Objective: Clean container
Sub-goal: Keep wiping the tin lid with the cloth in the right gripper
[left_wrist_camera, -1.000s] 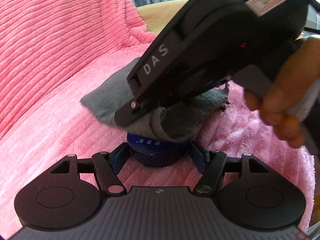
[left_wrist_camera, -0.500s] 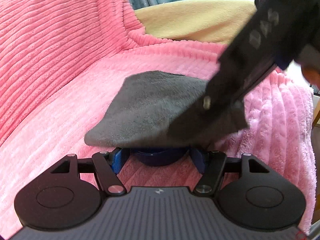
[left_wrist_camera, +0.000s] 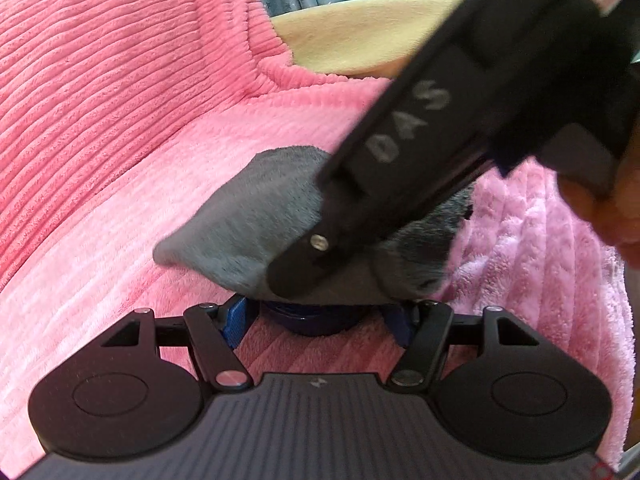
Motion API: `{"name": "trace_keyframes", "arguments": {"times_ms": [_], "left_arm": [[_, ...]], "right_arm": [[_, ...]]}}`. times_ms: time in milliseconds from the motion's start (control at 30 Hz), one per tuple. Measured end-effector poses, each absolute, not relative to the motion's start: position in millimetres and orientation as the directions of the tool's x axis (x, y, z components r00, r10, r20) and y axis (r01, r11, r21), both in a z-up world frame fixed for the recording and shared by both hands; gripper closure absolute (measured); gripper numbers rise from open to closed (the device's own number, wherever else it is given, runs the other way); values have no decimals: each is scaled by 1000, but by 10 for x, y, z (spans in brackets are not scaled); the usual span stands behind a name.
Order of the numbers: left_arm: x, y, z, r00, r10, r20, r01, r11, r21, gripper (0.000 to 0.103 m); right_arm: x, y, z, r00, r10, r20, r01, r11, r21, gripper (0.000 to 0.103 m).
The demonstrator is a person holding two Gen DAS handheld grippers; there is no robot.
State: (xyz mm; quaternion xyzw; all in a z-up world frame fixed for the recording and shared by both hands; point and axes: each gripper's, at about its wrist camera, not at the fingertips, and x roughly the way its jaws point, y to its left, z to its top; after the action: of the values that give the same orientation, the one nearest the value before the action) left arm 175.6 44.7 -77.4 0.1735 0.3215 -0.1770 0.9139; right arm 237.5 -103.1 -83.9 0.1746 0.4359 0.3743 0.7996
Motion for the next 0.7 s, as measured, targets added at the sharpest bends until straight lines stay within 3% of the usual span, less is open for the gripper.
{"name": "trace_keyframes", "arguments": {"times_ms": [467, 600, 700], "left_arm": [[1969, 367, -755, 737, -189, -649, 412, 887, 209, 36], [2054, 434, -750, 729, -201, -654, 414, 891, 187, 37], [2129, 493, -743, 722, -215, -658, 415, 895, 163, 37]], "right_arm": [[2469, -1144, -919, 494, 708, -505, -368, 697, 616, 103], [2458, -1326, -814, 556, 621, -553, -306, 771, 558, 101], [2413, -1586, -733, 531, 648, -546, -287, 744, 604, 98]]}}
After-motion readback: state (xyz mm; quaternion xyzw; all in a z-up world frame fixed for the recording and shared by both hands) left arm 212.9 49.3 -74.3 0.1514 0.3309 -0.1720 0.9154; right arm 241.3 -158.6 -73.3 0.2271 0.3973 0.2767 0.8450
